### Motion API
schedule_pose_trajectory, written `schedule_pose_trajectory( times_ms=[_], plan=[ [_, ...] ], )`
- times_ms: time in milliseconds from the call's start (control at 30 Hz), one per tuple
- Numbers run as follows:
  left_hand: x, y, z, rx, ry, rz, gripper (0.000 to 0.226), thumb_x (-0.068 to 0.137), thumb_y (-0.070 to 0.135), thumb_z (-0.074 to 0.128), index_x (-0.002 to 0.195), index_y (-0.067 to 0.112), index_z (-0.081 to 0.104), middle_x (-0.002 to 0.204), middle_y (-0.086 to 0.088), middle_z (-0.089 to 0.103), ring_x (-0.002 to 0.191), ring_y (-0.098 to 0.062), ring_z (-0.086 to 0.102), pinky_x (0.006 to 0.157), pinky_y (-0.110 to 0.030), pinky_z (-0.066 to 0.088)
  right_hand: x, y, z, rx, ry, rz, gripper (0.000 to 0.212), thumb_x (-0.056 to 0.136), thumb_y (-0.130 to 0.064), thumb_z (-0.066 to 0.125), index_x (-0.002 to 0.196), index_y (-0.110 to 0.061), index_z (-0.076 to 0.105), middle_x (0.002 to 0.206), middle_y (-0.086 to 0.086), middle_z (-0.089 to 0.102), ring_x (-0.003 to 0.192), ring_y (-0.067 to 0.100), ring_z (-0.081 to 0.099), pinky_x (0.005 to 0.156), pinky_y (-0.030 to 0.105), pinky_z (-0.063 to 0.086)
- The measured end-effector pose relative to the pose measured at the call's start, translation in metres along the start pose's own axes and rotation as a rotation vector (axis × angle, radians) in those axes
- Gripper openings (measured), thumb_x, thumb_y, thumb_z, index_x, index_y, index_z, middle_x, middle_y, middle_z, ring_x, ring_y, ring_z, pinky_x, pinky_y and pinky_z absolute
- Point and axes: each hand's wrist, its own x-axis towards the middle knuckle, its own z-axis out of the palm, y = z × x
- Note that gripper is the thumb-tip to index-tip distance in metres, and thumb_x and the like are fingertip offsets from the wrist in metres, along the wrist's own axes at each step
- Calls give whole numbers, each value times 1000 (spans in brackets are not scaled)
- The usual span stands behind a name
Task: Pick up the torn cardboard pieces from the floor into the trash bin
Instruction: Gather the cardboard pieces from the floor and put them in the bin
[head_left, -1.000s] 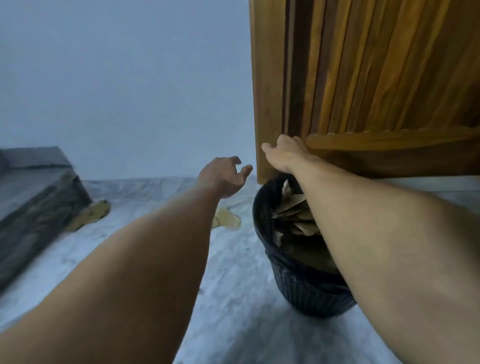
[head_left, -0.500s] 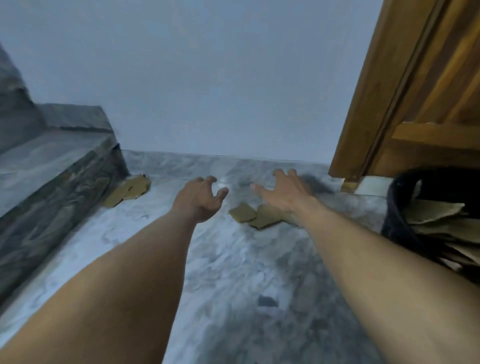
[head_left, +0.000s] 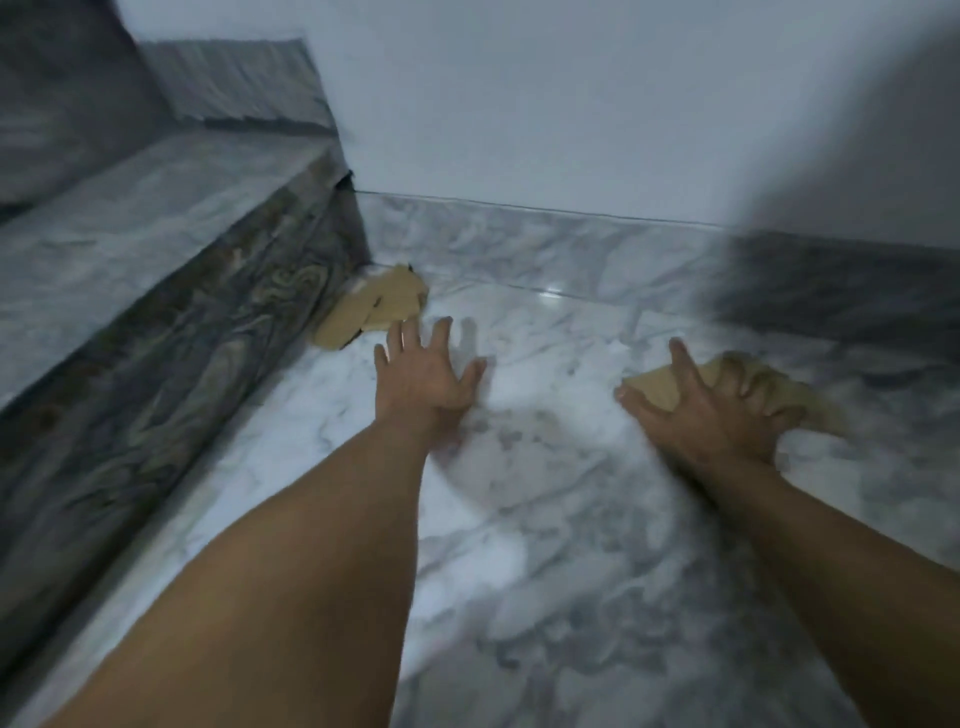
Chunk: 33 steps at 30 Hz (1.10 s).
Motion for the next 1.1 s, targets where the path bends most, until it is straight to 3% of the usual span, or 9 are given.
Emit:
schedule_pose_trajectory(
  times_ms=[67, 200, 333, 433, 533, 667, 900, 1000, 1100],
  plan=[
    [17, -19, -1, 8, 23, -57, 79, 94, 68, 42, 158, 24, 26, 164, -18, 20, 153, -36, 10, 122, -56, 13, -1, -7, 5, -44, 100, -71, 100, 70, -100, 21, 156, -51, 10, 164, 16, 18, 147, 45, 19, 114, 67, 12],
    [53, -45, -9, 17, 22, -144, 95, 86, 78, 47, 159, 23, 18, 166, -21, 11, 153, -41, 5, 120, -61, 11, 0, -7, 10, -67, 245, -87, 107, 69, -100, 20, 155, -36, 29, 151, 22, 38, 132, 45, 39, 105, 62, 29],
    [89, -57, -19, 26, -133, -182, 114, 73, 94, 44, 160, 41, -6, 171, -12, -7, 154, -47, -9, 120, -69, 0, 4, -5, 10, -155, 222, -124, 99, 73, -95, 25, 154, -37, 33, 152, 12, 39, 139, 41, 30, 107, 70, 26],
    [109, -59, -18, -17, -287, -220, 110, 69, 100, 33, 155, 52, -15, 170, -4, -16, 151, -51, -12, 115, -74, -3, 7, -7, 11, -136, 175, -87, 98, 72, -95, 21, 154, -41, 30, 153, 13, 33, 144, 44, 21, 106, 80, 18],
    [117, -47, -2, 31, -276, -234, 88, 86, 88, 21, 160, 46, 0, 171, -6, -5, 151, -53, -7, 114, -75, -2, 2, -13, 6, -78, 186, -88, 108, 62, -96, 13, 151, -38, 34, 150, 16, 31, 139, 43, 28, 106, 76, 21],
    [104, -29, 15, 43, -158, -178, 63, 101, 65, 21, 159, 42, 17, 170, -4, 10, 153, -46, 2, 117, -69, 2, 1, -13, 6, -107, 161, -78, 107, 62, -96, 12, 151, -41, 32, 159, 17, 24, 141, 44, 25, 109, 73, 18],
    [28, 24, 24, 18, -165, 11, 57, 103, 60, 20, 158, 42, 20, 171, -3, 11, 155, -40, 3, 120, -65, 4, 7, -11, 6, -122, 37, -80, 90, 77, -94, 14, 153, -45, 20, 166, 9, 15, 150, 41, 11, 113, 72, 9],
    [-26, 52, 27, 16, -152, 107, 56, 103, 59, 22, 156, 42, 25, 170, -5, 14, 155, -38, 7, 121, -61, 6, -3, -8, 2, -135, 45, -139, 78, 84, -87, 20, 151, -46, 26, 161, 8, 23, 145, 40, 20, 113, 69, 14],
    [-72, 75, 23, 29, -105, 210, 54, 101, 62, 30, 150, 42, 37, 162, -6, 31, 146, -36, 25, 114, -53, 21, -27, 3, -3, -189, 90, -198, 67, 91, -79, 26, 149, -45, 31, 153, 13, 32, 134, 39, 30, 110, 62, 22]
  ],
)
